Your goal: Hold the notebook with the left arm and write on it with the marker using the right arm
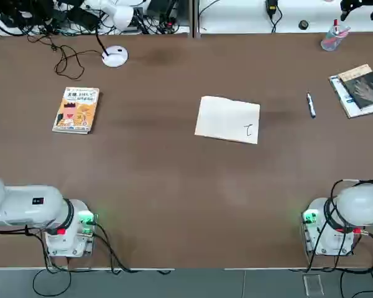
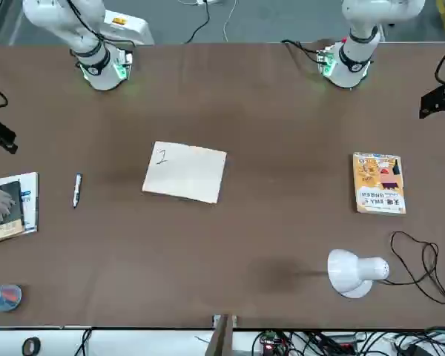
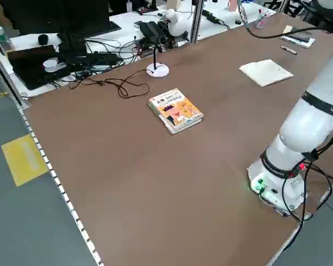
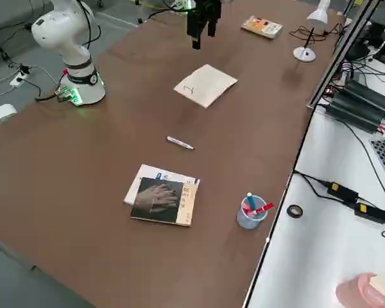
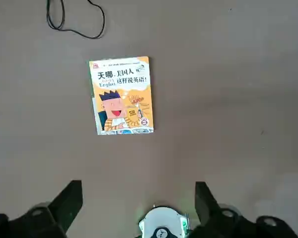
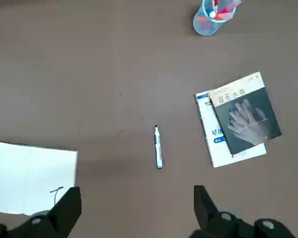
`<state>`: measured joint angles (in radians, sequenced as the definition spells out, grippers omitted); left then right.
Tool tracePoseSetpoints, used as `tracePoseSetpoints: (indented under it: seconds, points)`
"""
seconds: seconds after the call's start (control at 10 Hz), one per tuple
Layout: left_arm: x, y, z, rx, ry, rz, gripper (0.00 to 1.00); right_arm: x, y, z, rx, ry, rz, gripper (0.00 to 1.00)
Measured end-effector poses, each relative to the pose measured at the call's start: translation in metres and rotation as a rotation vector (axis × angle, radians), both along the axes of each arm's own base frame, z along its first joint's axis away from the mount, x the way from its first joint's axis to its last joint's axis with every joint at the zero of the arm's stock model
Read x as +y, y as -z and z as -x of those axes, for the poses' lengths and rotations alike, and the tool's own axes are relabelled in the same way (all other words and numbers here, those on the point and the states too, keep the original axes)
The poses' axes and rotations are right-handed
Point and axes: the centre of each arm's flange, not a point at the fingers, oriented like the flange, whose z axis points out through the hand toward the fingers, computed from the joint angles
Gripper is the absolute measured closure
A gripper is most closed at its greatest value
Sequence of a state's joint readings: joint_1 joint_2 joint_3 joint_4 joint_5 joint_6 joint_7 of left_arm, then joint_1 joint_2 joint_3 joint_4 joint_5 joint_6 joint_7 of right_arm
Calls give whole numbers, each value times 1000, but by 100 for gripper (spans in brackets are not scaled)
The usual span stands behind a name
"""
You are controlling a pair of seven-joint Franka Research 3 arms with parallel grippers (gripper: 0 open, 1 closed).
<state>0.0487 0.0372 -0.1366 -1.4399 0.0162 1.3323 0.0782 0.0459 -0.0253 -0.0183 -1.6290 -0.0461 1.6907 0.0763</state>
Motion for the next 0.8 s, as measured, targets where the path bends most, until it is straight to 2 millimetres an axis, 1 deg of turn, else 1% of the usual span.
tracePoseSetpoints:
  seconds: [0.3, 0.4, 0.6, 0.7, 0.8]
  points:
    - [-1, 0, 0, 0, 3, 0, 0, 2, -1, -1, -12, -6, 12, 0]
    - [-5, 0, 0, 0, 9, 0, 0, 5, -2, -2, -20, -10, 12, 0]
    - [-23, 2, 2, 3, 32, 2, 0, 12, -3, -3, -31, -17, 12, 0]
    - [-38, 4, 2, 7, 35, 1, 0, 14, -3, -3, -34, -20, 11, 0]
    - [-57, 8, 3, 10, 37, 2, 0, 17, -3, -3, -36, -23, 11, 0]
